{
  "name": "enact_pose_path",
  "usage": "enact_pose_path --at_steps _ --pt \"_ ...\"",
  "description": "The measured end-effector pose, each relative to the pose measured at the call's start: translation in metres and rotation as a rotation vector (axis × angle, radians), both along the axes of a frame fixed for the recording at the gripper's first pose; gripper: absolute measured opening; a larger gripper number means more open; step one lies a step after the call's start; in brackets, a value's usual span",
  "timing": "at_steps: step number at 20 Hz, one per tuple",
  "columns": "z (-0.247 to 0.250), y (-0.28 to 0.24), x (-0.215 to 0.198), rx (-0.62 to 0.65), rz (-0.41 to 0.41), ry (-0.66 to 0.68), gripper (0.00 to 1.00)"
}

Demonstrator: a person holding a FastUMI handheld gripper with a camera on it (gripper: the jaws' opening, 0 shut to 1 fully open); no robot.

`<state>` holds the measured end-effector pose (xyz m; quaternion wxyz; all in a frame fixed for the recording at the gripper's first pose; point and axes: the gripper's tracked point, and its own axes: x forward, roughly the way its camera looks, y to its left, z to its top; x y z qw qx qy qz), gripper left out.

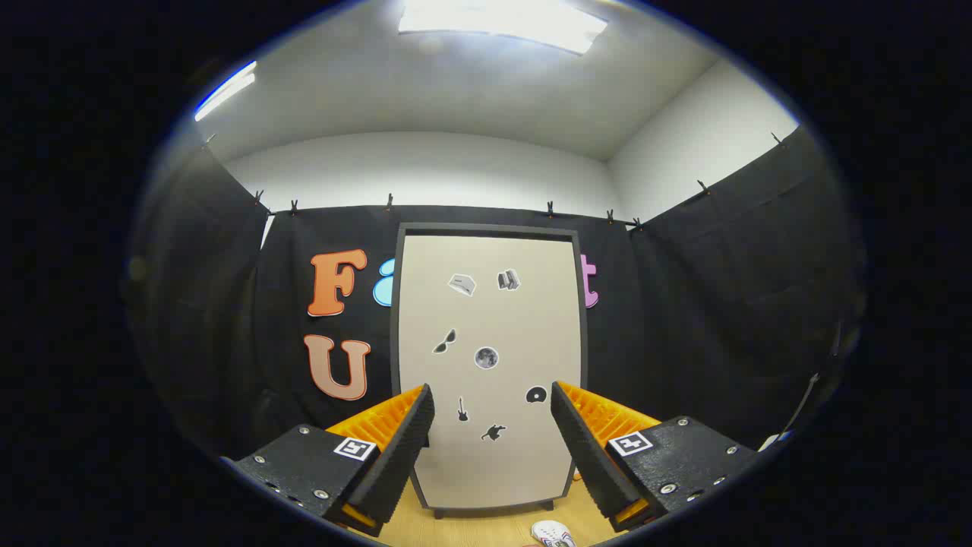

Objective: Open the shoe cabinet door, grab the shoes and put them into the shoe cabinet, then close the shoe cabinet door.

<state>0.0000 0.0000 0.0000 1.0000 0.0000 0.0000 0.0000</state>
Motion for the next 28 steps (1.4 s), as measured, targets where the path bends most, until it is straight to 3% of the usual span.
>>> enact_pose_path --at_steps 9,15,21,28 --pt "-0.011 0.023 0.004 0.013 0.045 0.024 0.96" --pt "-0.009 0.013 0.008 0.003 -0.007 0.044 0.96" --pt "-0.039 0.02 0.018 0.0 -0.033 0.155 0.96" --pt "-0.043 0.038 0.051 0.067 -0.065 0.127 0.96"
